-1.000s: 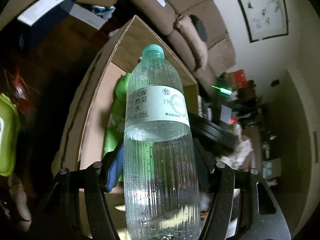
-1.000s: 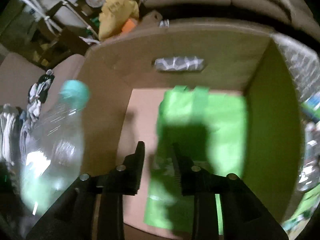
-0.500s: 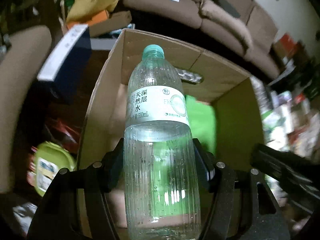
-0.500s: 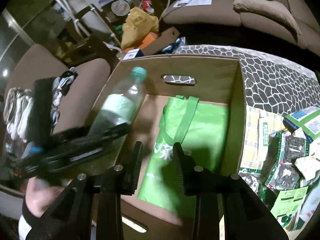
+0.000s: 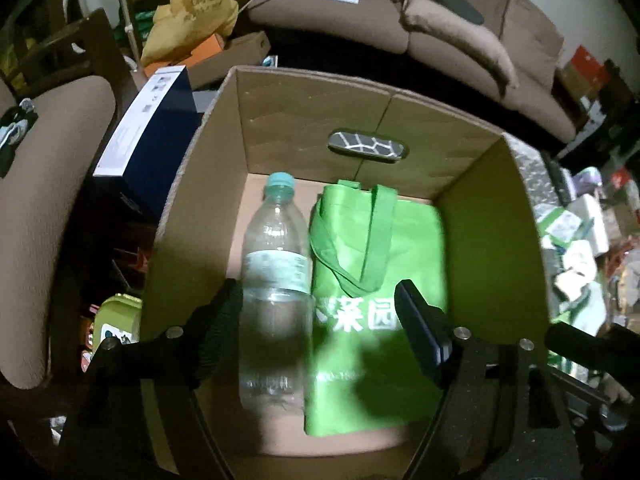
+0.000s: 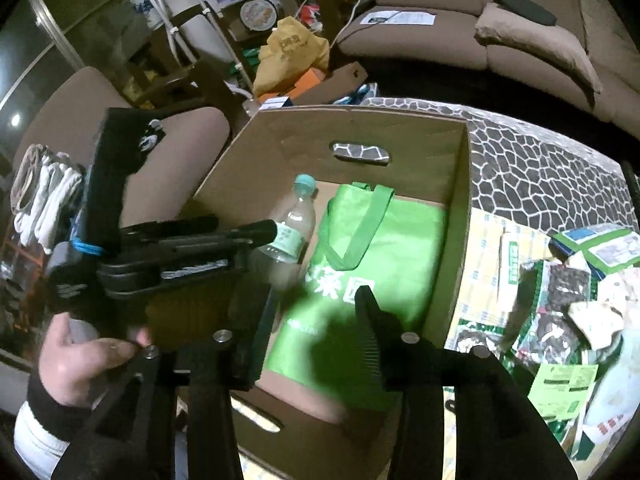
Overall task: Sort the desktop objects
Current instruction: 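Lower the clear water bottle beside the tote bag and open the left gripper, then withdraw the left gripper from the box back over the table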
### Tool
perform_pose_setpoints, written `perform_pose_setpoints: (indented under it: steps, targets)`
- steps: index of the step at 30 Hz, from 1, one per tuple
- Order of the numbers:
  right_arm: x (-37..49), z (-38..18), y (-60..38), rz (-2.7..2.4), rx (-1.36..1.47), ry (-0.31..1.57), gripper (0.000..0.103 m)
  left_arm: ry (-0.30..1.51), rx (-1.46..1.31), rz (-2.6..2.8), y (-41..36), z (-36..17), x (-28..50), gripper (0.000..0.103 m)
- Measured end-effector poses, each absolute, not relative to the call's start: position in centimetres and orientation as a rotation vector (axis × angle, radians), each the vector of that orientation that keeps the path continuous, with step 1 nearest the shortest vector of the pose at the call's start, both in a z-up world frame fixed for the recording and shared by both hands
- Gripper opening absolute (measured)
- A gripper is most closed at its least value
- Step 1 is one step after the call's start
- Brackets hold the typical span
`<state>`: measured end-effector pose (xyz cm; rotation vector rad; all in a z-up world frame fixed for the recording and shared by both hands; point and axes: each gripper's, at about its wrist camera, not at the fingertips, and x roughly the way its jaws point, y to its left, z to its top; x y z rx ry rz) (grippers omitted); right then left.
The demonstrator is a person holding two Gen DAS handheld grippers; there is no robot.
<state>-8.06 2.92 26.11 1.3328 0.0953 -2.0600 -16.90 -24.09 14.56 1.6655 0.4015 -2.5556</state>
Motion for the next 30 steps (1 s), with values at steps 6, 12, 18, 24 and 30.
perform_pose_setpoints:
  steps: [6, 12, 18, 24, 30]
  targets:
    - [-5.6, 26.5, 3.6, -2.087, 1.311, 0.159, 0.056, 0.392, 1.653, -2.593, -23.6, 17.5, -14.5, 0.091]
    - [-3.2, 26.5, 4.8, -2.096, 1.314, 0.181, 0.079, 0.382, 1.647, -2.607, -22.9, 19.5, -11.5, 0.097]
    - [-0.9, 26.7, 6.7, -2.143, 1.302, 0.202, 0.084, 0.428, 1.638, -2.62, -22.6, 20.3, -8.3, 0.103]
    - [0.8, 27.4, 9.0, -2.206, 1.283, 0.187, 0.09, 0.401, 1.653, -2.628, -21.2, 20.4, -5.7, 0.103]
    - [2.4, 28.2, 10.4, -2.25, 1.253, 0.2, 0.091, 0.367, 1.624, -2.642, -20.2, 21.2, -3.4, 0.103]
